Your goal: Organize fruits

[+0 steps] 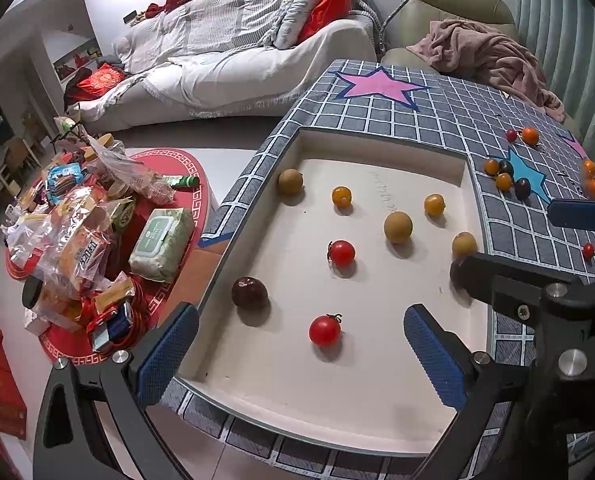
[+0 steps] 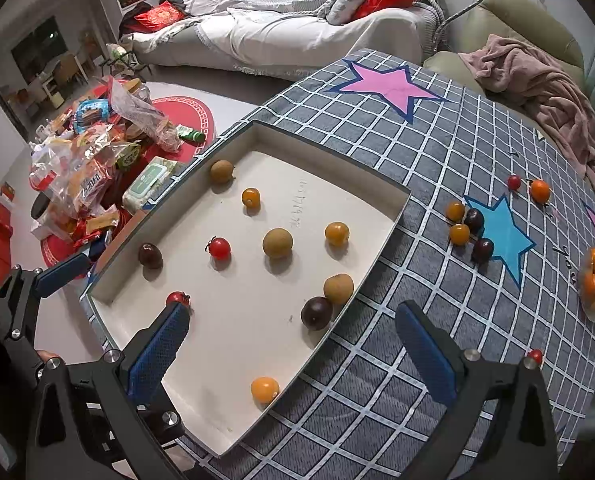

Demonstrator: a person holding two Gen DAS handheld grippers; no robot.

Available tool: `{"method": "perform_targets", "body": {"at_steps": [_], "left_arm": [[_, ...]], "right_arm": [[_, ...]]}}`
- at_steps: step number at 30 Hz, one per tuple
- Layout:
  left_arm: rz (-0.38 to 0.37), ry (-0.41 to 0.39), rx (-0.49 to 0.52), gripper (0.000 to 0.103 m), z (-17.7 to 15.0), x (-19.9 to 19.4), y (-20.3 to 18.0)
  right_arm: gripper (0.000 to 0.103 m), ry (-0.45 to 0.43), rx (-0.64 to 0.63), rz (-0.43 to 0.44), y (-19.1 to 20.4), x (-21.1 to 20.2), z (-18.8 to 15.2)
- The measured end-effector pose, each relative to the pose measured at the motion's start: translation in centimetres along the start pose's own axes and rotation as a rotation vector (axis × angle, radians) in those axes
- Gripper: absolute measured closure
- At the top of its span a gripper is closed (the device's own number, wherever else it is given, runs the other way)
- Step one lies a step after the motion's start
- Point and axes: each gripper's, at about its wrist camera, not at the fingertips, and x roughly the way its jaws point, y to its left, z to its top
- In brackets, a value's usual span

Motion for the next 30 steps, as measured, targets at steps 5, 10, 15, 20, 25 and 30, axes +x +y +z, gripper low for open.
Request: {"method": "perform_targets", "body": {"at_steps": [5,10,15,20,25,30], "left_arm": [[-0.008,0.002,0.003,0.0,-0.3,-0.4,0.1],[-0.01,0.0,0.011,0.0,-0.5,-0.7,-0.1],[-0.012,0.004,0.008,0.0,-0.5,-0.6,-0.1],[-0.009,0.004,0.01,0.0,-0.7,-0.8,-0.1],[-0.011,0.001,0.006,0.0,-0.9,-0.9,-0.1],[-0.014,-0.01,0.002,0.0,-1.1,-1.3,-0.1]], "right_arm": [[0.0,0.001,-0.002,-0.002,0.1,-0.1,-0.1],[0.0,0.001,-0.003,-0.002,0.2,-0.2,-0.2],[0.0,0.003,-0.007,-0.004,0.3,-0.4,-0.4],[0.0,0.004,-0.006,-0.003,0.4,-0.4,-0.5],[0.0,0.003,-0.006,-0.004,0.3,-0.4,-0.6],[0.0,0.004,-0.005,-0.002,0.3,-0.5,-0.7]]}}
